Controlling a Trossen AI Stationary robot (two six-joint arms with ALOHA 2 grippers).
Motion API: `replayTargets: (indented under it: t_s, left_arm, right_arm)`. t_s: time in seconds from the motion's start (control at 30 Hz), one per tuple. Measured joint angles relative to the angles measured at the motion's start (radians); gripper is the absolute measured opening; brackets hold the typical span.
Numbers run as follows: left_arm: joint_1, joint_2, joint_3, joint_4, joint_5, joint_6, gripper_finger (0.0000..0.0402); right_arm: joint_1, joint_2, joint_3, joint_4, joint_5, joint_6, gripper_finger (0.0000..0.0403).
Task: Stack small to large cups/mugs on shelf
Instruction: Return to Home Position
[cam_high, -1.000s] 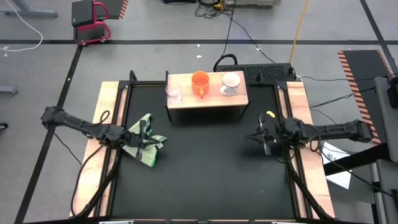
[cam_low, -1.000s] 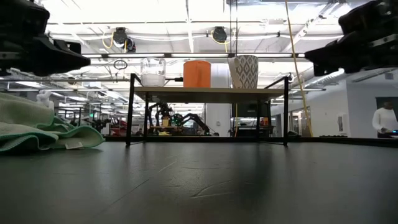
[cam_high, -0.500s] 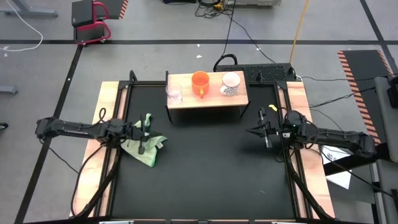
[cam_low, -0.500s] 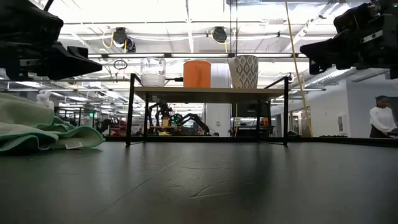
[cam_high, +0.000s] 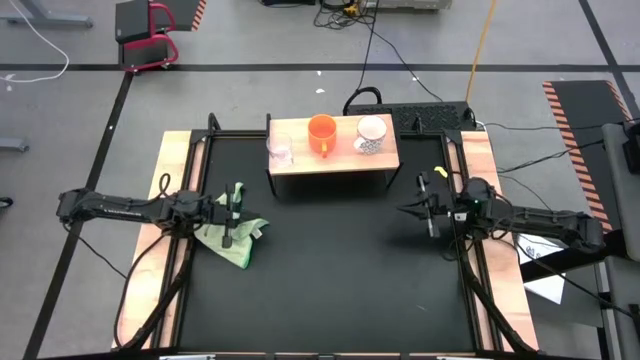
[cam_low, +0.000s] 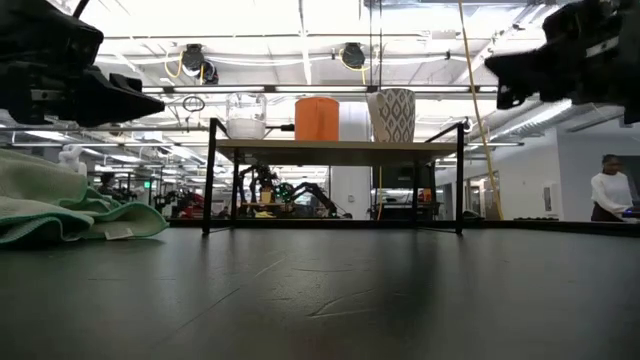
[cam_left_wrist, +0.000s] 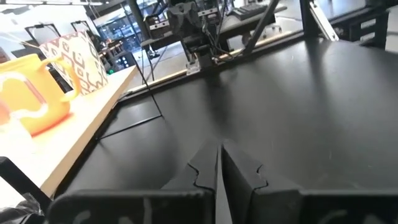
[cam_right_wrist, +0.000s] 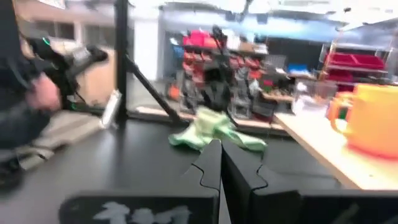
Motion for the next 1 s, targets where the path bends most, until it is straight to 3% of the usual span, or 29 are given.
replayTargets:
  t_s: [0.17,0.33,0.47,0.6,0.7,1.0]
  left_arm:
    - [-0.001,0.0,0.0,0.017,0.031,-0.038,0.0023]
    - [-0.026,0.0,0.0,0.032,0.121,-0.033,0.0008]
    - [-0.045,0.0,0.0,0.034,0.117,-0.005,0.0003]
    - [-0.043,0.0,0.0,0.033,0.065,-0.003,0.0013]
    - [-0.043,0.0,0.0,0.03,0.081,-0.008,0.0013]
    - [-0.044,0.0,0.0,0.011,0.111,-0.047,0.0003]
  right_arm:
    - [0.028,0.0,0.0,0.036,-0.147,0.051,0.0]
    - [0.131,0.0,0.0,-0.021,-0.157,-0.003,0.0]
    - [0.207,0.0,0.0,-0.054,-0.142,-0.054,0.0]
    - [0.236,0.0,0.0,-0.105,-0.02,-0.093,0.0]
    - [0.236,0.0,0.0,-0.171,0.035,-0.116,0.0]
    - [0.236,0.0,0.0,-0.184,0.057,-0.116,0.0]
